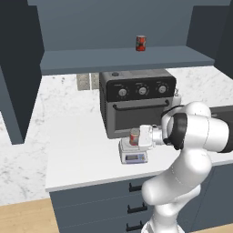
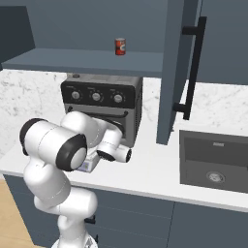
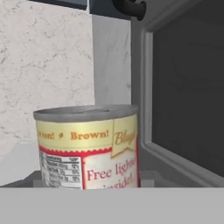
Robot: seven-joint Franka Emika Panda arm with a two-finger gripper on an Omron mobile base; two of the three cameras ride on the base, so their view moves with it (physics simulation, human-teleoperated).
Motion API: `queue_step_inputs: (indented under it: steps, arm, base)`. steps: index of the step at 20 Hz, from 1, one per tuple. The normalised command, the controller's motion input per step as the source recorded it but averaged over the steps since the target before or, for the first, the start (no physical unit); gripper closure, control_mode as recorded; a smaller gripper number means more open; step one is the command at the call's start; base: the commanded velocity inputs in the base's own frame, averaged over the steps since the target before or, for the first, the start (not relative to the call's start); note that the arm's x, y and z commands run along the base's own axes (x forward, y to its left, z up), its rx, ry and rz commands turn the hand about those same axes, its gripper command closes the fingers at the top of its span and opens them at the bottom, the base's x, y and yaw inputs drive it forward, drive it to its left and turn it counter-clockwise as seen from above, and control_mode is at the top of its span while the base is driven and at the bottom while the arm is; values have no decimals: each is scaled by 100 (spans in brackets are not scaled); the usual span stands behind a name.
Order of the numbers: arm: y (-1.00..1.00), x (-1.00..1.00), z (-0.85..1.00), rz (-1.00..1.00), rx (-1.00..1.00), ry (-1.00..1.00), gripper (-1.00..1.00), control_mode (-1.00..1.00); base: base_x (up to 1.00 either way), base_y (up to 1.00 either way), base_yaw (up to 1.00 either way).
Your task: Pick the canned food and place it on the digital scale for weighing, and close the cabinet.
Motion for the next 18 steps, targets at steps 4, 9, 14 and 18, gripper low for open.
queue_step_inputs:
  steps: [4, 9, 14, 18]
  arm:
    - [0, -1, -13, 0, 0, 6, -100, -100]
    - [0, 0, -7, 0, 0, 5, -100, -100]
    - [-24, -1, -1, -3, 0, 1, -100, -100]
    - [-34, -24, 0, -2, 0, 0, -100, -100]
  base:
    - [0, 0, 0]
    - [0, 0, 0]
    - [0, 0, 0]
    - [0, 0, 0]
